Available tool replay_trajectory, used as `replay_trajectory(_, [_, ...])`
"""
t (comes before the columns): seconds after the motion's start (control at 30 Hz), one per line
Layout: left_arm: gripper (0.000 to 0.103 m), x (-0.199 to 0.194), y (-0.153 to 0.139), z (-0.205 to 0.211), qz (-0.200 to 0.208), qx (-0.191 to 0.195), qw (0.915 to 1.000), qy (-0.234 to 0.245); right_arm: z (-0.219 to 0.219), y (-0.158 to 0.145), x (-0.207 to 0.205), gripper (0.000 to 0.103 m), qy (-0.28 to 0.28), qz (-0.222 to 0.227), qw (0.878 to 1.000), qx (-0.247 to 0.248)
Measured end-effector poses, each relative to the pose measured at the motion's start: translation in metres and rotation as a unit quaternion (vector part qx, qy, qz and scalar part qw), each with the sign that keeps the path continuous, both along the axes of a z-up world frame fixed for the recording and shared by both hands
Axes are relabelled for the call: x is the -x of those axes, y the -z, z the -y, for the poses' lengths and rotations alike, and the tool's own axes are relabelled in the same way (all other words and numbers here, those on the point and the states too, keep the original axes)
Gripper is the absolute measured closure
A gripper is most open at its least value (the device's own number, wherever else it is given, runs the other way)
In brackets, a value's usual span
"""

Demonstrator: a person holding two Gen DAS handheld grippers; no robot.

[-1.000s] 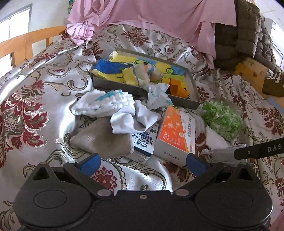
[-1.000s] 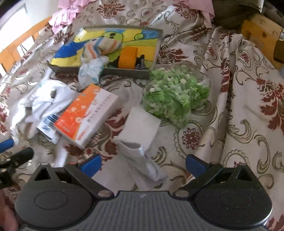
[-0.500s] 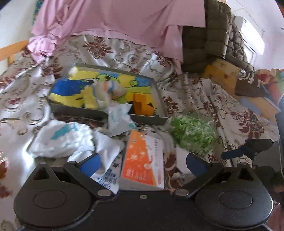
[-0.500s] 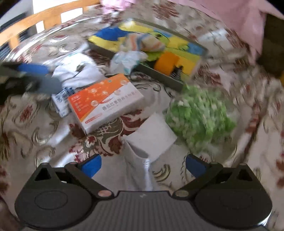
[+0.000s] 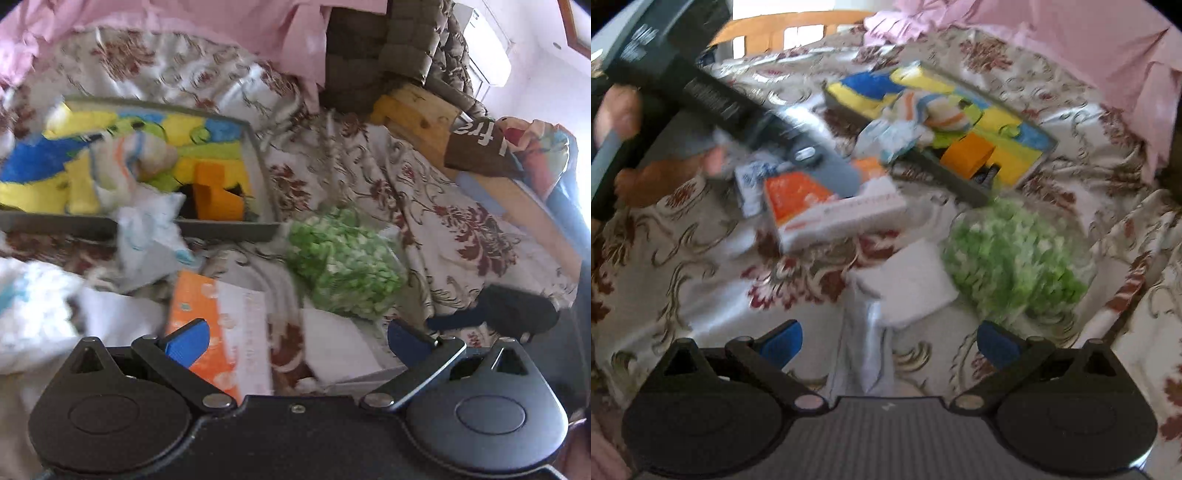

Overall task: Organize soft objects
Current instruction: 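Grasp the white tissue with the left tool while the right tool grasps the grey face mask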

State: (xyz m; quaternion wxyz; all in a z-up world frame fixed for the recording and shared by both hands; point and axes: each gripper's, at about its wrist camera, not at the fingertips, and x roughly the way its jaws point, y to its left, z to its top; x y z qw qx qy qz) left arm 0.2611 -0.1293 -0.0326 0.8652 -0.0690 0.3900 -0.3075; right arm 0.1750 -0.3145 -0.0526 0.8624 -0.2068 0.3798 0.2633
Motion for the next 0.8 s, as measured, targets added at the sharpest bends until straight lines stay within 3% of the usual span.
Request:
replay_trajectory(0.13, [0.002,-0.015,0.005,0.018,-0.065,0.053,0.9961,0.026,-0.003,0.007,0.0,0.0,-0.011,-0.025,1.0,-0.012])
replay_trajectory(0.2, [0.002,-0.021,0.008,0.031,-0.078,0.057,0.9947,0.034,-0.005,0.01,0.0,0.001,-0.011,-0.035,0.999,-0.012])
replay_trajectory(0.37, [0.007,-0.034,0.023,0.066,-0.099,-0.003,0.994,0.048,-0.005,0.014,-0.002,0.004,-0.007,-0.062,0.998,-0.015])
replay_trajectory(0.6, [0.014,-0.051,0.048,0.091,-0.163,-0.055,0.9838,0.052,-0.001,0.019,-0.009,0.012,0.007,-0.083,0.996,-0.02])
replay_trajectory(0.7, [0.02,-0.051,0.051,0.102,-0.157,-0.099,0.9811,0.055,-0.001,0.021,-0.01,0.019,0.006,-0.091,0.996,-0.019])
replay_trajectory(0.8, [0.03,-0.049,0.054,0.109,-0.149,-0.148,0.9762,0.054,-0.001,0.019,-0.009,0.02,0.001,-0.09,0.996,-0.023])
